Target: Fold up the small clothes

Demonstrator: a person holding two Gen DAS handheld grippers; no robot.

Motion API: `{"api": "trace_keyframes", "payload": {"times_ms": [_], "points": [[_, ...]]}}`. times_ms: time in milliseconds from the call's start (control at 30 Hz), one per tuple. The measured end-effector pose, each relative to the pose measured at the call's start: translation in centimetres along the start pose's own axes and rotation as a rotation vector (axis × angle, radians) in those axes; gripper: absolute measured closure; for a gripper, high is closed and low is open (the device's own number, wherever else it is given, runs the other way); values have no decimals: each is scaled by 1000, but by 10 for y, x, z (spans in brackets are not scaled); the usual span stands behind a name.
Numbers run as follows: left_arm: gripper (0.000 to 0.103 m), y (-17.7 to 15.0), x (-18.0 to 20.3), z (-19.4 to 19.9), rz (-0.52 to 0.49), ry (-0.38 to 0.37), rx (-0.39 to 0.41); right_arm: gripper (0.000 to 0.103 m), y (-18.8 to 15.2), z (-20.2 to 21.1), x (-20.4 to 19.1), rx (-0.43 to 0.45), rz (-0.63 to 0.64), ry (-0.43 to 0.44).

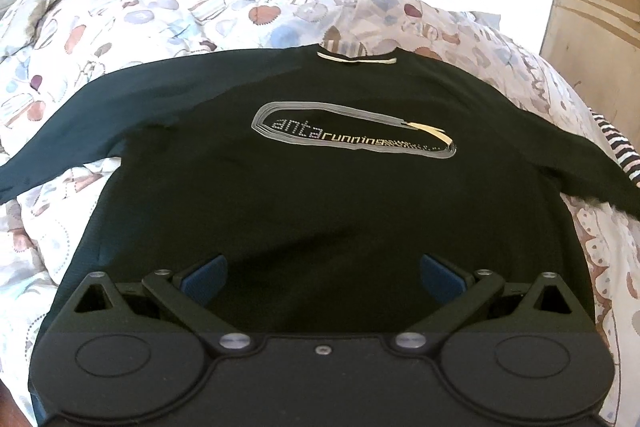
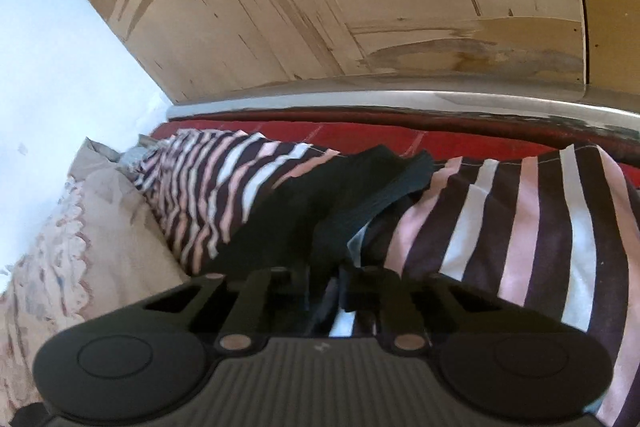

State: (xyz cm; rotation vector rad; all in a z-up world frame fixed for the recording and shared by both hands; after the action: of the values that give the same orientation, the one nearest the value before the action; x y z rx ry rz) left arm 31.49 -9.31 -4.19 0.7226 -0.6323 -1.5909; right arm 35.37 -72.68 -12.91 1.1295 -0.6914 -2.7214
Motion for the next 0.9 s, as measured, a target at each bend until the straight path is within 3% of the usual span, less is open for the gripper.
{"api": "trace_keyframes", "payload": {"times_ms": [167, 467, 733, 900], "points": [[1, 4, -8, 6, 12, 1, 20, 97, -1, 28, -32, 62, 141, 44], [1, 4, -33, 15, 45, 28, 30, 97, -45, 100, -161, 166, 497, 231], [1, -1, -75, 25, 118, 62, 49, 97, -154, 188, -286, 205, 797, 518], [1, -8, -104, 32, 166, 90, 54, 97, -249, 224, -337, 141, 953, 669]]}}
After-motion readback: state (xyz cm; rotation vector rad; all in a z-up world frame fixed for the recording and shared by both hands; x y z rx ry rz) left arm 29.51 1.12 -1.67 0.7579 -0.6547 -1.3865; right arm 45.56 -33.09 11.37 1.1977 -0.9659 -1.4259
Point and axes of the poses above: each gripper's, at about its wrist camera, not at the fingertips, and z roughly against the way its jaws point, x to its right, y to its top, the point moved 5 cm from there along -z, roughly the way its jaws point, and after that the axes turned 12 degrees about -z, right-handed, at the moved point
